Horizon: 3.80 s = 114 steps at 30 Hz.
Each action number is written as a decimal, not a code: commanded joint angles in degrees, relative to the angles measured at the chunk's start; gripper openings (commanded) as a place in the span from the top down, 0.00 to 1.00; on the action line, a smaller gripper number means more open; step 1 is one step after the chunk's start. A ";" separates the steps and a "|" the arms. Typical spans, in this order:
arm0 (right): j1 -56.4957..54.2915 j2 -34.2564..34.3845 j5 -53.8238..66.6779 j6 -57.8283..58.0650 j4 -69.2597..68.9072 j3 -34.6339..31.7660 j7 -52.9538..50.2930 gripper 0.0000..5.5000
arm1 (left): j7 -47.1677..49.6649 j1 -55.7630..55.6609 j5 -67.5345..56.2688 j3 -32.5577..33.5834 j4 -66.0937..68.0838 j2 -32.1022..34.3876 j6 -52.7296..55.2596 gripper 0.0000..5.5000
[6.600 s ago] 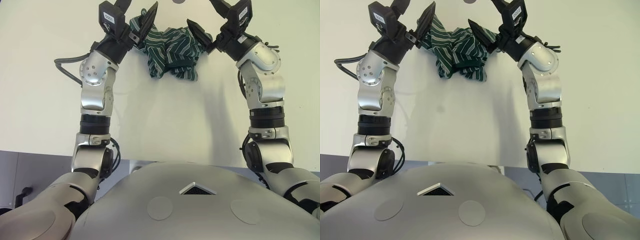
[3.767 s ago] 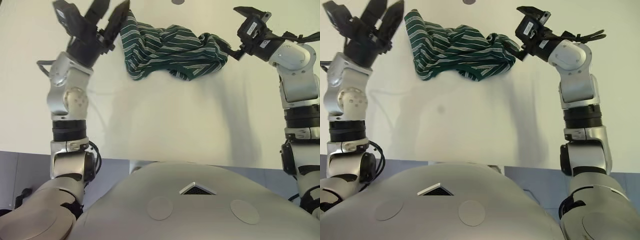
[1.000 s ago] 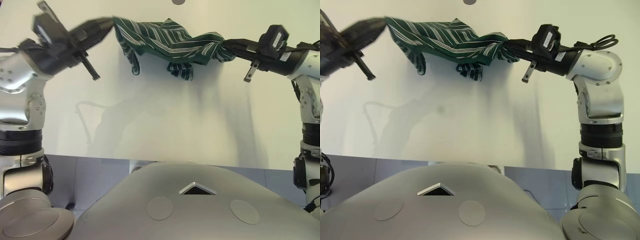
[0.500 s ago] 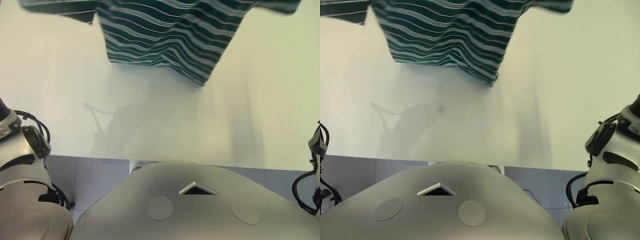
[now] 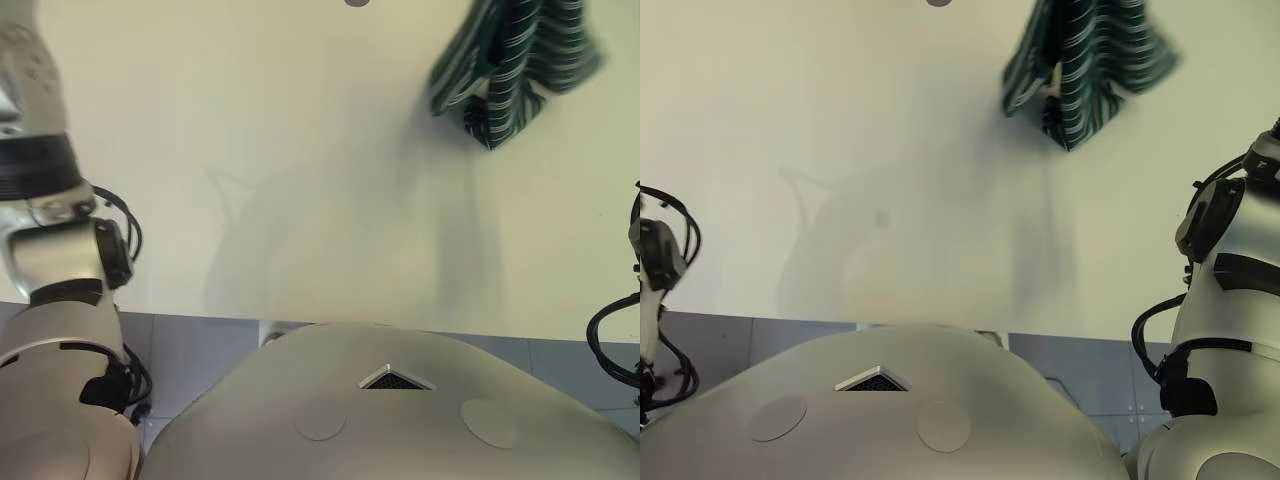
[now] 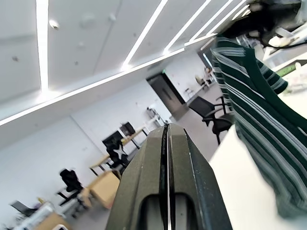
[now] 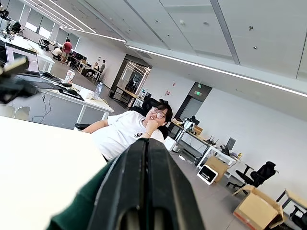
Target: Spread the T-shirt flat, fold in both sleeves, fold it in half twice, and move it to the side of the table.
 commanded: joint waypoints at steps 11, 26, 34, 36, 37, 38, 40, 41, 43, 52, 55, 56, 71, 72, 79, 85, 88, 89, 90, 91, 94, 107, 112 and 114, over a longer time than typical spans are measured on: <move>-10.40 6.45 -11.75 -4.91 12.17 5.33 -6.14 1.00 | 14.67 19.52 30.46 -21.55 -3.61 -11.72 -0.34 1.00; -26.34 22.44 -12.56 13.51 13.92 2.07 -32.08 1.00 | 24.88 17.32 13.37 -12.78 -18.52 -30.15 7.00 1.00; -24.20 25.84 -14.27 15.29 11.82 1.67 -41.45 1.00 | 33.30 14.24 28.83 -16.94 -5.41 -29.59 8.02 1.00; -22.76 27.77 -14.31 16.24 10.26 2.01 -43.27 1.00 | 36.18 12.20 30.52 -17.47 0.64 -32.33 9.78 1.00; -21.85 28.84 -14.34 16.83 9.06 2.40 -43.90 1.00 | 37.82 10.77 30.90 -17.26 4.34 -33.83 10.87 1.00; -20.88 29.85 -14.41 17.28 8.04 2.91 -44.34 1.00 | 39.46 8.94 32.10 -17.25 8.77 -34.55 10.95 1.00; -19.19 31.37 -14.54 18.34 6.29 3.59 -45.00 1.00 | 40.89 5.70 32.20 -16.47 15.94 -35.91 10.96 0.94; -18.68 31.92 -14.57 18.60 6.01 3.77 -45.21 1.00 | 40.88 4.43 31.64 -15.88 18.55 -36.61 11.08 0.90; -17.94 32.58 -14.85 18.66 6.01 3.96 -45.50 1.00 | 40.48 2.43 29.34 -14.34 22.11 -38.74 11.66 0.82; -17.02 33.33 -16.06 17.58 6.91 4.51 -46.33 1.00 | 42.52 2.12 27.06 -14.30 21.89 -44.03 16.73 0.70; -17.24 33.63 -16.16 17.55 6.94 4.35 -46.54 1.00 | 44.63 1.04 28.33 -15.18 22.56 -44.36 16.88 0.70; -17.30 33.76 -16.20 17.57 6.93 4.27 -46.60 1.00 | 45.41 0.49 29.17 -15.71 23.06 -44.37 16.87 0.70; -17.03 35.54 -16.16 17.99 6.23 4.22 -46.65 1.00 | 51.57 -7.31 35.03 -19.75 33.07 -46.43 11.25 0.70; -17.02 35.55 -16.27 17.92 6.24 4.23 -46.65 1.00 | 50.79 -6.63 34.50 -20.15 31.60 -47.00 11.40 0.70; -16.87 35.83 -16.54 17.94 5.98 4.12 -46.84 1.00 | 49.41 -5.42 32.98 -22.62 25.81 -47.59 13.68 0.70; -16.67 35.99 -16.30 18.20 5.30 3.92 -46.69 1.00 | 52.64 -8.99 34.29 -22.24 31.59 -46.80 13.40 0.70; -16.57 36.16 -16.20 18.39 4.97 4.00 -46.62 1.00 | 53.69 -9.75 34.22 -21.79 32.87 -46.92 12.59 0.70; -16.54 36.20 -16.19 18.41 4.91 4.02 -46.62 1.00 | 53.90 -9.91 34.12 -21.65 33.06 -46.96 12.30 0.70; -16.52 36.20 -16.19 18.40 4.91 4.03 -46.60 1.00 | 54.03 -10.04 34.06 -21.54 33.24 -46.99 12.02 0.70; -16.50 36.20 -16.19 18.38 4.92 4.04 -46.59 1.00 | 54.09 -10.10 34.03 -21.47 33.37 -47.02 11.80 0.70; -16.52 36.23 -16.17 18.28 5.05 4.08 -46.45 1.00 | 54.23 -10.17 33.88 -21.13 33.56 -47.16 10.92 0.73; -16.23 35.81 -16.91 17.56 5.03 4.37 -46.49 1.00 | 54.46 -9.10 33.59 -20.07 31.05 -46.23 7.41 1.00; -14.59 32.71 -19.15 15.78 4.37 4.83 -46.05 1.00 | 51.68 -1.15 31.26 -18.06 15.11 -41.25 8.33 1.00; -13.74 30.74 -20.22 14.77 3.92 5.22 -45.23 1.00 | 49.05 2.81 29.05 -15.87 3.82 -38.32 10.78 1.00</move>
